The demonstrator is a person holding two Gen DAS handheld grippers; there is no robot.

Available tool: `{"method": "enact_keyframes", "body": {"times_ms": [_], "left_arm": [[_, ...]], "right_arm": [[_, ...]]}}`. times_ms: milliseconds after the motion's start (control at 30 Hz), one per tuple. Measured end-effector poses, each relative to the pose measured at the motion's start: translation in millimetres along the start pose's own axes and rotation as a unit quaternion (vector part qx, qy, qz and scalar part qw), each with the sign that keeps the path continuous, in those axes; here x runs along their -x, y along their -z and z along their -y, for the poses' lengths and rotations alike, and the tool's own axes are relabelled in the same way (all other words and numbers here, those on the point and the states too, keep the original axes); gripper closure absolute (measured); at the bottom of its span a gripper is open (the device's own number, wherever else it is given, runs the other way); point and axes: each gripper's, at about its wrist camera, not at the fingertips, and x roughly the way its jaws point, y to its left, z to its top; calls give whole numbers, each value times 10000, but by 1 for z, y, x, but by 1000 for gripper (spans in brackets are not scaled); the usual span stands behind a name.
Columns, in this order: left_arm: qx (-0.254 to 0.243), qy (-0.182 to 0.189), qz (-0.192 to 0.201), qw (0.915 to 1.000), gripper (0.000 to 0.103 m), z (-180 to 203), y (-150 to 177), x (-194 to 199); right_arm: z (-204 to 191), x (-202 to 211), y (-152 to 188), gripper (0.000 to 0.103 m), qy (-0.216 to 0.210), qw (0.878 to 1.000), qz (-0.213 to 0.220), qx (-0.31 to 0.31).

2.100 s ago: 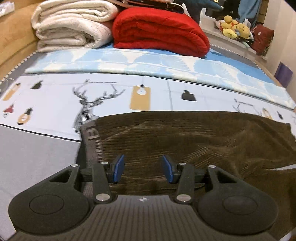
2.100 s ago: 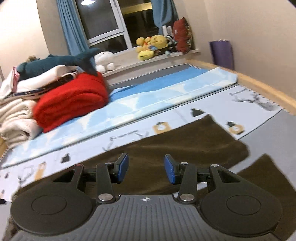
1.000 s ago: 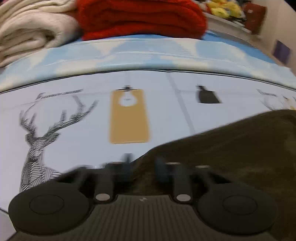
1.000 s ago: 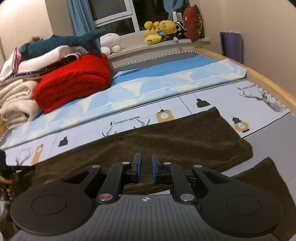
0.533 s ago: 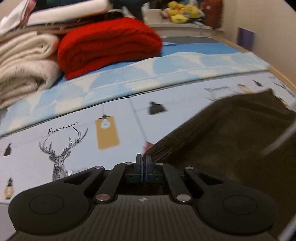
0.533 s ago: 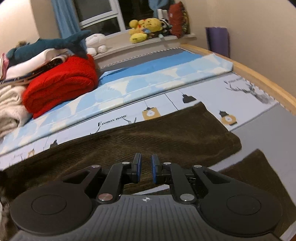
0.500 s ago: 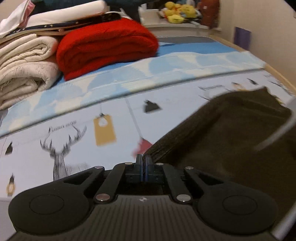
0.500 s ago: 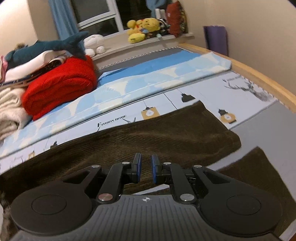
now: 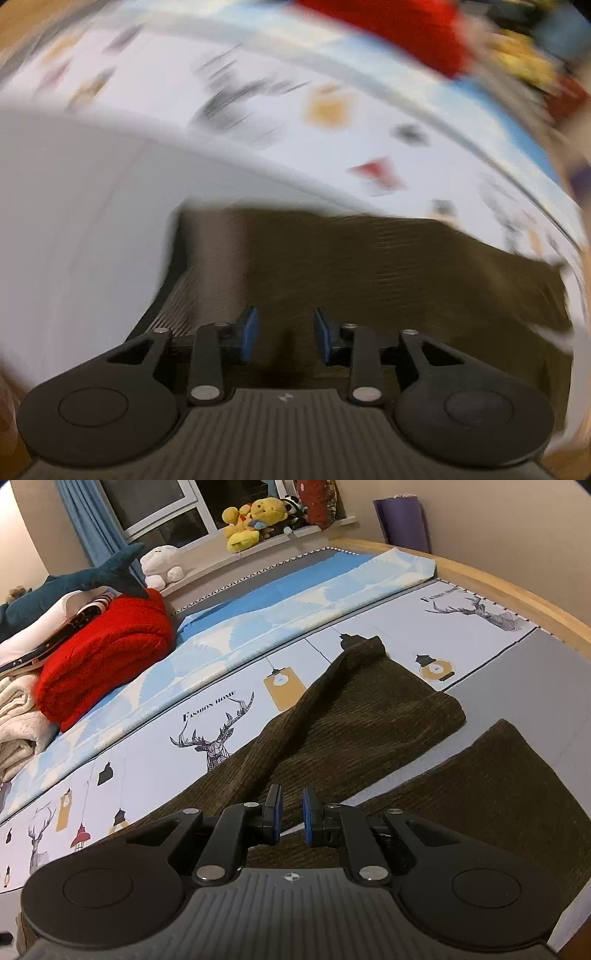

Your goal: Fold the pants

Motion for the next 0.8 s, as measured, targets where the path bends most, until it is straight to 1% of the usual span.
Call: {"method": "enact_keyframes", "body": {"times_ms": [33, 100, 133, 167, 200, 300, 333, 400, 433, 467, 500, 533, 567, 633, 700, 733, 800], "left_arm": [[374, -58, -263, 9989, 62, -12, -1, -9], [893, 132, -640, 9939, 59, -27, -5, -23], [957, 207, -767, 9922, 53, -28, -5, -28], [940, 209, -879, 9915, 41, -27, -5, -33], [912, 203, -927, 9913, 39, -25, -6, -37], [916, 280, -1031, 9900, 39, -23, -8, -48], [958, 274, -992, 9901, 39, -25, -10, -49], [1060, 120, -835, 9908, 39, -27, -14, -50], [1156, 94, -792, 9901, 41, -30, -16, -50], [1240, 94, -743, 9894, 52, -33, -17, -49], [1279, 16, -628, 9898, 62, -34, -19, -46], [1228, -92, -485, 9912, 77, -34, -22, -41], [1202, -110, -338, 9921, 80, -34, -25, -37], [1141, -160, 55, 9933, 82, -32, -29, -25], [1056, -212, 348, 9936, 82, -27, -32, -16], [1073, -211, 414, 9931, 82, -25, -34, -15], [1207, -174, 329, 9920, 79, -25, -35, -19]], "right_arm": [[0, -1, 0, 90, 1, 10000, -3, -6], [0, -4, 0, 90, 37, 10000, -29, -34], [1, -5, -1, 90, 37, 10000, -48, -58], [1, -7, -1, 90, 42, 9999, -67, -95], [1, -8, -1, 90, 44, 9999, -80, -122], [-1, -11, -1, 90, 25, 9998, -107, -146], [-1, -13, -1, 90, 7, 9998, -118, -163], [0, -16, -2, 90, -76, 9996, -140, -248], [1, -17, -3, 90, -134, 9993, -146, -311], [2, -19, -4, 90, -176, 9990, -145, -371], [4, -21, -6, 89, -209, 9987, -132, -442], [5, -23, -7, 89, -239, 9983, -116, -519], [7, -26, -9, 87, -279, 9977, -100, -606], [11, -35, -12, 86, -378, 9959, -106, -812], [16, -46, -16, 86, -488, 9932, -108, -1049], [18, -53, -18, 86, -524, 9918, -121, -1160], [22, -69, -22, 85, -597, 9889, -132, -1355]]}}
